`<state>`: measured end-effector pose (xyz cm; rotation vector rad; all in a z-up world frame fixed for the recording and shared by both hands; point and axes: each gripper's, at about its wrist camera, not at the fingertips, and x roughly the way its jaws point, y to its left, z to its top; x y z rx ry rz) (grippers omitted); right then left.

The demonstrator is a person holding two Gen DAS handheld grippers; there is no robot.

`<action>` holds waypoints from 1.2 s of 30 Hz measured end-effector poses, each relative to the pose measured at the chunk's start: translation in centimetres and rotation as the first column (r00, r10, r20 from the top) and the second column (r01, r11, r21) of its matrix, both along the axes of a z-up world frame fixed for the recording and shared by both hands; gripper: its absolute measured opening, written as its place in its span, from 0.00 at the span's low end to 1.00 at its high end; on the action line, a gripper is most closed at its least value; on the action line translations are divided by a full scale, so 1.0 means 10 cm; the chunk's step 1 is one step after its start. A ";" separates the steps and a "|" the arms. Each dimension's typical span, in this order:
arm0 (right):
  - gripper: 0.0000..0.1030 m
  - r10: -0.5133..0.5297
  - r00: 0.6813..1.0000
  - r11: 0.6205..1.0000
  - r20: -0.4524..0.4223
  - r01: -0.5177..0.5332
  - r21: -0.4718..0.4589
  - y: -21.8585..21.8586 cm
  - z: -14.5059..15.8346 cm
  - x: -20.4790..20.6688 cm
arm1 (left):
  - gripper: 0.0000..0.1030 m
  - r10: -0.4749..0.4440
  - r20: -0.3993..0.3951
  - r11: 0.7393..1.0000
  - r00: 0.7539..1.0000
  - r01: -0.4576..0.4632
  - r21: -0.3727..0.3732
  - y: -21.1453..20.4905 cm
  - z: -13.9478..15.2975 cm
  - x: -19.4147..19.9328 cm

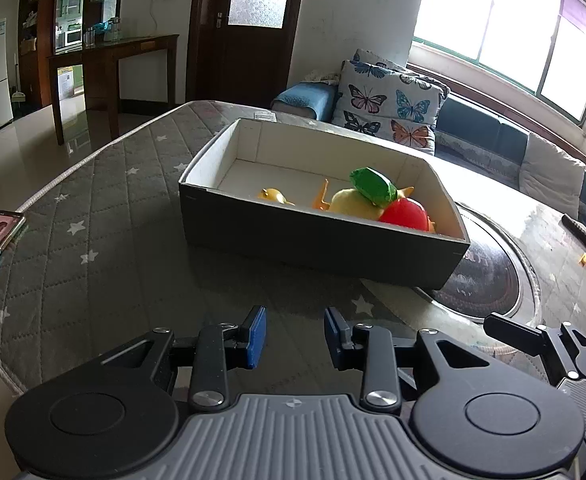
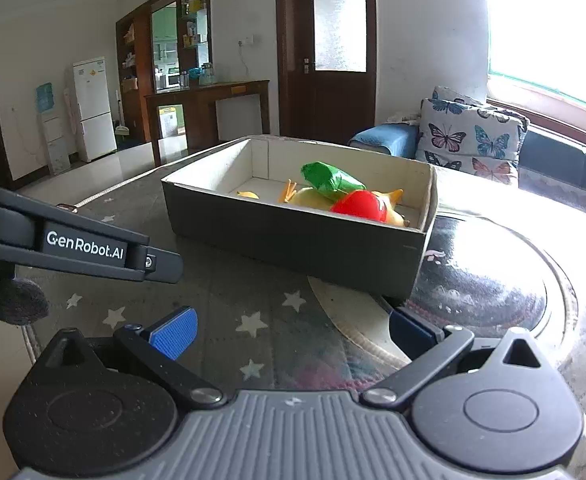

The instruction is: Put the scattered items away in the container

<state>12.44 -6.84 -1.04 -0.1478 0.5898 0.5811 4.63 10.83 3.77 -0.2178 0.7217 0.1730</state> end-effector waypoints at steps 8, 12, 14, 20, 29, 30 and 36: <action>1.00 -0.022 1.000 1.000 -0.015 0.022 0.008 -0.05 -0.03 -0.03 | 0.34 0.002 -0.003 1.000 1.000 -0.002 0.013 -0.03 -0.02 -0.02; 1.00 -0.028 0.999 1.000 -0.017 0.028 0.009 -0.06 -0.04 -0.04 | 0.34 0.005 -0.002 1.000 1.000 -0.005 0.028 -0.05 -0.04 -0.03; 1.00 -0.031 0.999 0.999 -0.019 0.031 0.009 -0.07 -0.05 -0.05 | 0.34 0.007 -0.002 0.999 1.000 -0.007 0.033 -0.06 -0.05 -0.04; 1.00 -0.044 0.999 0.999 -0.031 0.044 0.016 -0.09 -0.09 -0.06 | 0.34 0.001 0.001 0.999 1.000 -0.001 0.051 -0.11 -0.07 -0.05; 1.00 -0.061 0.997 0.998 -0.036 0.062 0.016 -0.11 -0.11 -0.06 | 0.34 -0.002 -0.005 0.996 1.000 0.002 0.086 -0.17 -0.11 -0.06; 1.00 -0.063 0.997 0.998 -0.037 0.063 0.017 -0.12 -0.11 -0.06 | 0.34 -0.001 -0.004 0.996 1.000 0.001 0.089 -0.17 -0.11 -0.06; 1.00 -0.068 0.997 0.997 -0.038 0.069 0.018 -0.12 -0.11 -0.05 | 0.34 -0.007 -0.007 0.994 1.000 0.008 0.106 -0.20 -0.13 -0.05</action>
